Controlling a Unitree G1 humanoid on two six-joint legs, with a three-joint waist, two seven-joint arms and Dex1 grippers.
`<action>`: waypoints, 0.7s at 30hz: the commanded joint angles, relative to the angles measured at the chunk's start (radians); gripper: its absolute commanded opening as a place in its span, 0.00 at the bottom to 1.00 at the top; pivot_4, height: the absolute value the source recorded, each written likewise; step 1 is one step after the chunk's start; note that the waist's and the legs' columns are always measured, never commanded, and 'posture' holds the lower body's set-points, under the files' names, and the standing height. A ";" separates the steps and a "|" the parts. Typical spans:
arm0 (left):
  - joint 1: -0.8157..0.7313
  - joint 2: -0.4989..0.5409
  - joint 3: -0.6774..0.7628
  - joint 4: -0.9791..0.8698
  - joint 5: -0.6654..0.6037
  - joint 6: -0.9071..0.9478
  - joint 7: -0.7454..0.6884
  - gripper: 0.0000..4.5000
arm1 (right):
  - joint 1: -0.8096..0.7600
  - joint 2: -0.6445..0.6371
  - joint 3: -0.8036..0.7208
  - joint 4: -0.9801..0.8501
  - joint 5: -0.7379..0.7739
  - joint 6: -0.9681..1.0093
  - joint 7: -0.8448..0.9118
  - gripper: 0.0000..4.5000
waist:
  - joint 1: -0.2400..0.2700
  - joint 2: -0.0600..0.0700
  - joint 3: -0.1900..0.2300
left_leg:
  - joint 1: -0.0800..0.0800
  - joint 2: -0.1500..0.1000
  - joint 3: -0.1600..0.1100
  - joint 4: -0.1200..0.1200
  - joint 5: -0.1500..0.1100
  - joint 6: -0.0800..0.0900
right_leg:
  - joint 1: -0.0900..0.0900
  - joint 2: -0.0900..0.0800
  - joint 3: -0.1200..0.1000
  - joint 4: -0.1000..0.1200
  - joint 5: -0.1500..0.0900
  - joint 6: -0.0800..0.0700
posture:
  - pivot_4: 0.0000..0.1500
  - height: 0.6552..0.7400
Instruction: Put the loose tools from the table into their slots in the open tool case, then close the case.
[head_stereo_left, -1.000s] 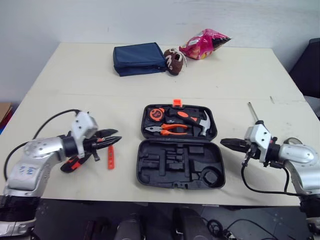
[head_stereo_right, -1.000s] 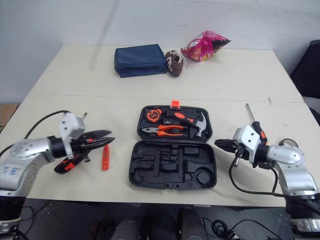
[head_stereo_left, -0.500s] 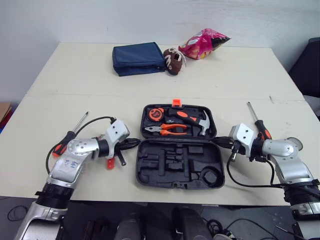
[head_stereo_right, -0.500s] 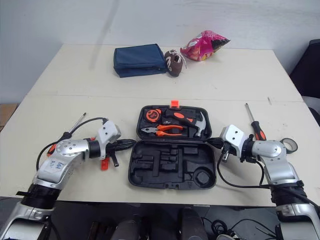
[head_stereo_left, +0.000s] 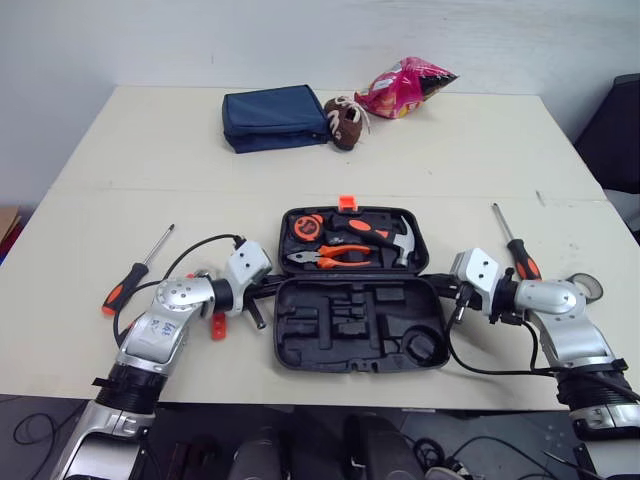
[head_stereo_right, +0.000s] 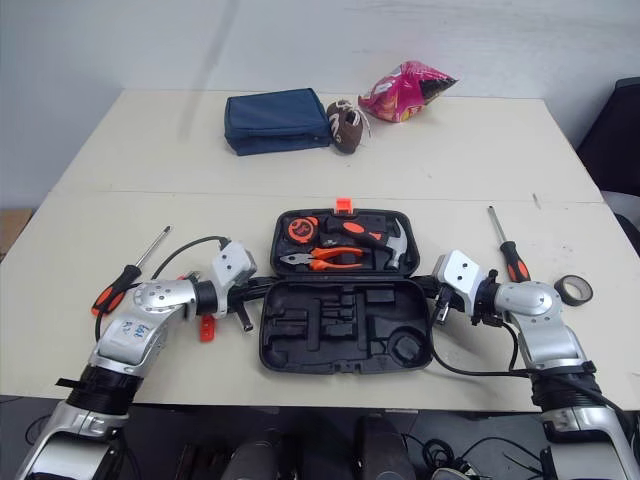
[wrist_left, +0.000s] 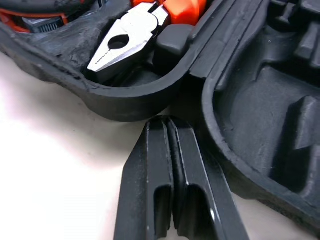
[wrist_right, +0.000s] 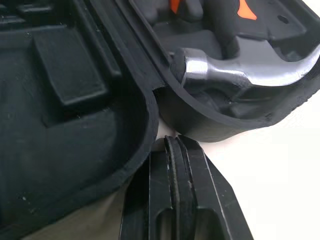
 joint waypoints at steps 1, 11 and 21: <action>0.023 0.064 0.106 -0.032 -0.015 -0.011 0.002 0.01 | 0.003 -0.040 -0.058 -0.040 0.040 0.019 0.007 0.00 | -0.001 0.000 0.000 | 0.000 0.000 0.000 0.000 0.000 0.000 | 0.000 0.000 0.000 0.000 0.000 0.000 | 1.00 1.00; 0.222 0.343 0.618 -0.008 -0.237 -0.115 -0.252 0.19 | 0.263 -0.289 -0.440 -0.070 0.209 -0.011 0.133 0.69 | 0.007 0.001 0.001 | -0.001 0.000 -0.001 -0.001 -0.001 0.000 | 0.000 -0.002 -0.001 -0.001 0.000 -0.001 | 1.00 1.00; 0.410 0.530 0.926 0.492 -0.161 -0.349 -0.291 1.00 | 0.611 -0.323 -0.778 0.061 0.169 -0.165 0.070 1.00 | -0.007 0.001 0.000 | 0.005 0.001 0.001 -0.005 -0.010 -0.005 | 0.003 -0.001 0.000 -0.005 -0.001 -0.002 | 1.00 1.00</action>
